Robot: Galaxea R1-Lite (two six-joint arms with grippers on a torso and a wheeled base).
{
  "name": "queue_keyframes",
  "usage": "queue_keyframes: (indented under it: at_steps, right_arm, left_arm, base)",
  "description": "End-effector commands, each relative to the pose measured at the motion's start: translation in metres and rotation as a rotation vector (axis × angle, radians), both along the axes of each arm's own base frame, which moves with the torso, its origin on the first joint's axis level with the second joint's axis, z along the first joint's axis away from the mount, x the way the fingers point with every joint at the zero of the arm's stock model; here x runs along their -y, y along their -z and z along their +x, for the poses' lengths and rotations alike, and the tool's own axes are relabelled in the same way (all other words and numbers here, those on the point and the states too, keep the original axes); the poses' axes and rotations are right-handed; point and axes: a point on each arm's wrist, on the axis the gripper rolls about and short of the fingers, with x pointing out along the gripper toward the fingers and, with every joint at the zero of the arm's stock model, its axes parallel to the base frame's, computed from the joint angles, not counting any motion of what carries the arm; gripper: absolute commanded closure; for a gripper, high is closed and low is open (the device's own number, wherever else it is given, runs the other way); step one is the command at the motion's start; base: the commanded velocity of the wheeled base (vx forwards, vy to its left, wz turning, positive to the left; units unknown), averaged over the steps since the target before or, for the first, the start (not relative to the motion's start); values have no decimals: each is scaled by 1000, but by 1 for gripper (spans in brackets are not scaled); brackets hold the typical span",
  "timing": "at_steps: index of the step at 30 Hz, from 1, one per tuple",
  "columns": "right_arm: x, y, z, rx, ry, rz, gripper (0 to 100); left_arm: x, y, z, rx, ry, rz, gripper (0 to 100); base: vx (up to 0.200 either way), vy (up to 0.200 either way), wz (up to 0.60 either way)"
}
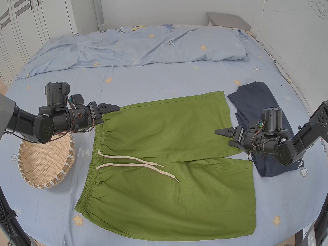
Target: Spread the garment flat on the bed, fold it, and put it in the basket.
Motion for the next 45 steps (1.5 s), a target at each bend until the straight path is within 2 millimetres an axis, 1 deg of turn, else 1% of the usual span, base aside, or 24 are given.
queue_keyframes:
  at_steps: [1,5,7,8,9,10,12,13,14,16,17,18,19,20,21,22,23,25,27,29,32,35,39,45]
  right_arm:
    - [8,-31,-12,75,13,18,0]
    - [21,-42,-13,104,46,25,0]
    - [27,-43,-12,108,65,26,0]
    - [34,-46,-13,113,84,28,0]
    - [37,-51,-15,124,93,29,0]
    - [37,-51,-15,124,93,29,0]
    - [48,-71,-31,148,104,36,0]
    - [49,-72,-33,145,106,35,0]
    - [50,-77,-46,129,106,27,0]
    - [51,-74,-67,95,98,12,0]
    - [52,-72,-74,88,98,4,0]
    - [52,-72,-74,88,98,4,0]
    - [55,-66,-90,78,88,-24,0]
    - [55,-66,-90,78,88,-24,0]
    - [56,-63,-100,71,81,-36,0]
    - [56,-63,-100,71,81,-36,0]
    - [56,-61,-115,66,73,-48,0]
    - [55,-63,-127,69,67,-49,0]
    - [55,-64,-135,74,64,-48,0]
    - [52,-66,-146,89,48,-48,0]
    - [49,-71,-153,110,31,-46,0]
    - [48,-72,-156,111,22,-52,0]
    - [45,-72,-158,109,6,-59,0]
    - [42,-71,-159,105,-7,-61,0]
  left_arm:
    - [0,-6,-4,11,1,-2,0]
    - [0,-9,-11,10,1,-1,0]
    - [-1,-10,-19,3,2,-3,0]
    - [-2,-10,-33,-12,2,-5,0]
    - [-2,-10,-40,-21,2,-9,0]
    - [-2,-10,-40,-21,2,-9,0]
    - [-5,-15,-70,-43,-3,-34,0]
    - [-6,-15,-74,-49,-4,-36,0]
    - [-8,-14,-98,-67,-12,-44,0]
    - [-12,-12,-130,-79,-14,-44,0]
    - [-13,-10,-141,-83,-15,-42,0]
    - [-13,-10,-141,-83,-15,-42,0]
    - [-15,-2,-166,-106,-15,-41,0]
    - [-15,-2,-166,-106,-15,-41,0]
    - [-16,7,-181,-130,-15,-39,0]
    - [-16,7,-181,-130,-15,-39,0]
    - [-18,22,-205,-174,-19,-35,0]
    - [-22,35,-222,-213,-33,-32,0]
    - [-26,44,-233,-243,-51,-27,0]
    - [-29,60,-248,-304,-77,-22,0]
    - [-35,71,-256,-344,-113,-14,0]
    - [-39,76,-259,-354,-126,8,0]
    - [-47,84,-255,-393,-153,33,0]
    - [-47,97,-244,-488,-134,28,0]
  base:
    - [0,0,0]
    - [0,0,0]
    - [0,0,0]
    - [0,0,0]
    - [0,0,0]
    - [0,0,0]
    - [0,0,0]
    - [0,0,0]
    - [0,0,0]
    - [0,0,0]
    - [0,0,0]
    - [0,0,0]
    - [0,0,0]
    - [0,0,0]
    - [0,0,0]
    - [0,0,0]
    - [0,0,0]
    - [0,0,0]
    - [0,0,0]
    - [0,0,0]
    - [0,0,0]
    - [0,0,0]
    - [0,0,0]
    - [0,0,0]
